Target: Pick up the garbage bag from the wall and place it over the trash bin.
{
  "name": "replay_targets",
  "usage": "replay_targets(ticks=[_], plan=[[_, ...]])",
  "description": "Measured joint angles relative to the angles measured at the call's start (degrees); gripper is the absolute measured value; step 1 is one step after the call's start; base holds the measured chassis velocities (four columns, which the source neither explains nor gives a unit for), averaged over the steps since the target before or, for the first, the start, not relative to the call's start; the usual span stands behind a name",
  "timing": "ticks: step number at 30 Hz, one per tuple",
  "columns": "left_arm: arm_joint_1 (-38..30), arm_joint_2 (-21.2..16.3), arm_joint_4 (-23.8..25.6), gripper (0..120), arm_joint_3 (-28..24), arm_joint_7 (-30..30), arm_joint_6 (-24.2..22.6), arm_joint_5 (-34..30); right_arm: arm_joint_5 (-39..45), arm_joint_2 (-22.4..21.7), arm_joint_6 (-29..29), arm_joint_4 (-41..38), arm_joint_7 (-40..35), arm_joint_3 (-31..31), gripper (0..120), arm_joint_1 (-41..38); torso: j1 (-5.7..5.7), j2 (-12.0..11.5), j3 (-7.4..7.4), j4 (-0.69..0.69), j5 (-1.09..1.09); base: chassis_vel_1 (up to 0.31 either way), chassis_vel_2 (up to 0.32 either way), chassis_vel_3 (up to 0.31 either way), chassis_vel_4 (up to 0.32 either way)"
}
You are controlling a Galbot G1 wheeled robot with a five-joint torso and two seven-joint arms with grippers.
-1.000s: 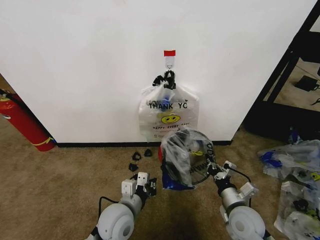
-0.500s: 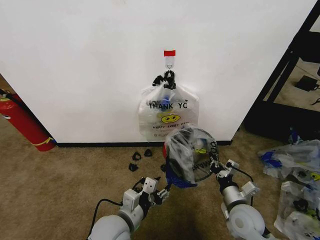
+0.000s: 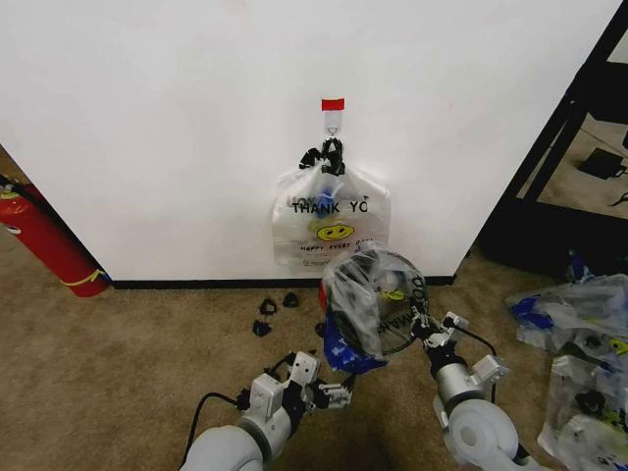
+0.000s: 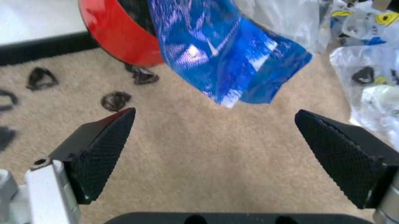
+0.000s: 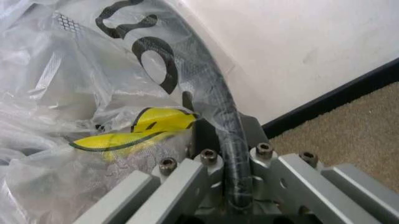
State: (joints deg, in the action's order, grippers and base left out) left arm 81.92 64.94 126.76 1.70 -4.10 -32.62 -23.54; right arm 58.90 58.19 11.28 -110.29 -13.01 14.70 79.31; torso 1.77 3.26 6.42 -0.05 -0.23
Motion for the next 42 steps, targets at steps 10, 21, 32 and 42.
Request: replay_targets(ticks=[10,21,32,42], plan=[[-2.4,2.48,1.66,95,0.41,-4.23,-1.01,-7.92,-0.98,0.2,0.08,0.03,0.22,-0.45,0,0.31,0.0,0.0,0.0,0.0,0.0,0.0,0.0,0.0,0.0],[-2.58,2.84,1.04,59,0.37,-4.06,-0.73,-8.89,-1.21,0.12,0.08,-0.13,0.23,-0.54,0,0.31,0.0,0.0,0.0,0.0,0.0,0.0,0.0,0.0,0.0],[-2.98,2.69,-0.09,16,0.36,-2.09,0.2,-7.6,-1.27,0.05,0.07,-0.41,0.23,-0.5,0,0.39,0.0,0.0,0.0,0.0,0.0,0.0,0.0,0.0,0.0],[-3.57,2.31,-3.69,0,0.69,-1.79,2.27,-2.5,-0.98,0.0,-0.03,-0.93,0.0,-0.49,0,0.45,0.0,0.0,0.0,0.0,0.0,0.0,0.0,0.0,0.0]])
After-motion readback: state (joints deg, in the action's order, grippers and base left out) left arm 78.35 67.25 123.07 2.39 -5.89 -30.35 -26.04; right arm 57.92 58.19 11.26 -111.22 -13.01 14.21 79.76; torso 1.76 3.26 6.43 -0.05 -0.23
